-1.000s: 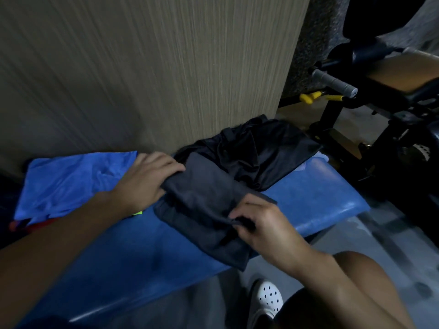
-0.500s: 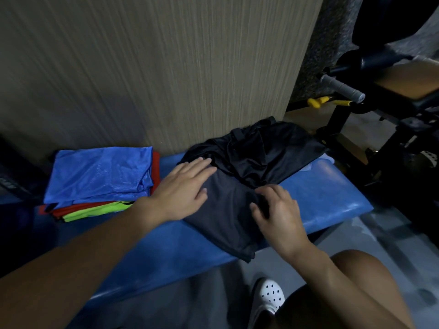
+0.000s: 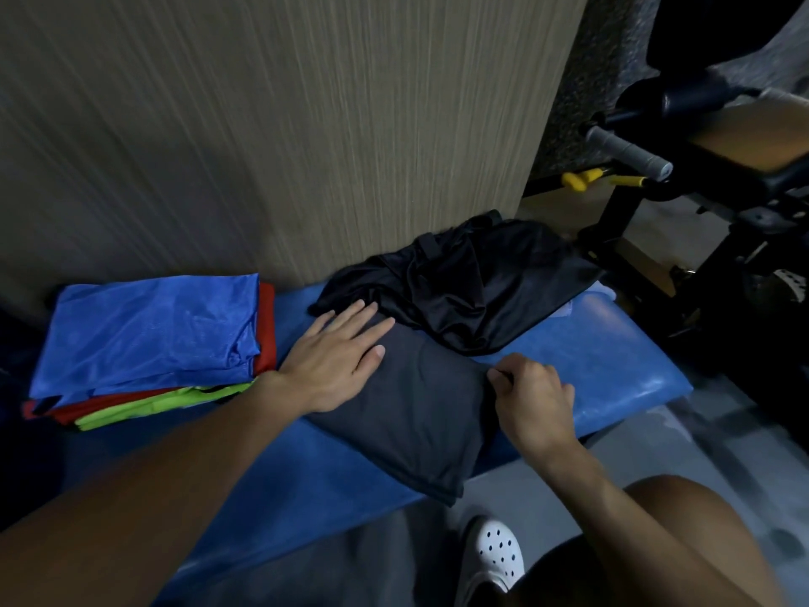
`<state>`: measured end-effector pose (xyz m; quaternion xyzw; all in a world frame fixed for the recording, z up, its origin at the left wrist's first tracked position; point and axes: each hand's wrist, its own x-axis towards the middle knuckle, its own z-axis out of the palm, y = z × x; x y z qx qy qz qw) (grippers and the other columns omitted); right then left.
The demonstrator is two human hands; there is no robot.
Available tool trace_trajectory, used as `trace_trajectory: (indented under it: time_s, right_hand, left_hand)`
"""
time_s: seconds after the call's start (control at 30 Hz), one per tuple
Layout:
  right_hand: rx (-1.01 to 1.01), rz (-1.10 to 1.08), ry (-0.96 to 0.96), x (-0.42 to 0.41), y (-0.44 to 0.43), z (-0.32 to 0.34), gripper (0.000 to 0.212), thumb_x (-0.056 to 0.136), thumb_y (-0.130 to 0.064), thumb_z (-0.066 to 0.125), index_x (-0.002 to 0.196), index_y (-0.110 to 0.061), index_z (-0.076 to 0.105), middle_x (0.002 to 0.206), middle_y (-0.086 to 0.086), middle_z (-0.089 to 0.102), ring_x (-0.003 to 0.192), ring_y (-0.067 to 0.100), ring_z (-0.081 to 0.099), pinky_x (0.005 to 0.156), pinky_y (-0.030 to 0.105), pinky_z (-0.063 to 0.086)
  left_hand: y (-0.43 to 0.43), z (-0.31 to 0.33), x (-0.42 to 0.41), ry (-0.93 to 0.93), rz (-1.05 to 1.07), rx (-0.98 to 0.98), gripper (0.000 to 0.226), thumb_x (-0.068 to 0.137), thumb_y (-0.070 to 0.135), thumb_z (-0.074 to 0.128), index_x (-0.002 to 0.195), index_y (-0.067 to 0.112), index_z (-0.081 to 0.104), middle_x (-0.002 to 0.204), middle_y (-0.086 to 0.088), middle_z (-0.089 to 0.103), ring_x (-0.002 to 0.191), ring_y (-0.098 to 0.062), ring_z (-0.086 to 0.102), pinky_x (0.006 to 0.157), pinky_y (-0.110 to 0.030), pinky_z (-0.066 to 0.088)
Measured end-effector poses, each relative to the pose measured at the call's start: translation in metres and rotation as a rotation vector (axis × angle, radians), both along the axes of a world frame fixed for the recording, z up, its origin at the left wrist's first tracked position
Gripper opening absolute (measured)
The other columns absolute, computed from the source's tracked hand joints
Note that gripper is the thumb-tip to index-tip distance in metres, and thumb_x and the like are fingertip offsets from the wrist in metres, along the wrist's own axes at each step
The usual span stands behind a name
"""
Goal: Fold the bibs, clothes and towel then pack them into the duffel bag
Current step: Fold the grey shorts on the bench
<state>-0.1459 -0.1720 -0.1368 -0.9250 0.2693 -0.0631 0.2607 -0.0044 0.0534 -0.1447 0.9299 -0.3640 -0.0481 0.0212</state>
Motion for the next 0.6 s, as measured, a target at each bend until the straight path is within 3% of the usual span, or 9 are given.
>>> trace_trajectory:
  time_s: [0.27,0.4,0.5,0.6]
  right_hand:
    - [0.007,-0.028,0.074,-0.015,-0.02,0.001,0.016,0.097,-0.021,0.05,0.084,-0.016,0.057,0.081,0.003,0.062,0.093,0.026,0.05,0.079,0.037,0.024]
    - [-0.063,0.039,0.147,-0.017,-0.017,0.0,0.013,0.096,-0.018,0.047,0.086,-0.018,0.055,0.088,0.002,0.057,0.097,0.026,0.045,0.079,0.037,0.024]
    - [-0.236,0.147,-0.105,-0.018,-0.007,0.0,0.014,0.096,-0.023,0.051,0.093,-0.016,0.063,0.096,0.002,0.059,0.1,0.028,0.05,0.083,0.038,0.03]
    - [-0.346,0.334,-0.256,-0.016,0.014,0.005,0.039,0.096,-0.038,0.042,0.113,-0.012,0.066,0.116,0.005,0.065,0.118,0.027,0.054,0.098,0.038,0.034]
  left_hand:
    - [0.001,-0.009,-0.012,0.015,0.087,-0.016,0.081,0.087,0.063,-0.008,0.159,0.028,0.007,0.166,0.008,-0.005,0.151,-0.006,-0.008,0.123,-0.031,0.005]
    - [-0.001,-0.005,-0.031,0.054,0.176,0.032,0.067,0.1,0.055,0.009,0.159,0.023,0.003,0.166,0.003,-0.01,0.152,-0.011,-0.01,0.124,-0.034,0.005]
    - [-0.001,0.003,-0.054,0.007,0.285,0.116,0.068,0.101,0.056,0.012,0.159,0.02,0.007,0.167,-0.007,0.0,0.153,-0.021,0.001,0.123,-0.041,0.011]
    - [-0.001,0.011,-0.06,-0.188,0.217,0.07,0.075,0.095,0.058,0.006,0.157,0.02,0.022,0.163,-0.008,0.023,0.149,-0.023,0.021,0.121,-0.041,0.017]
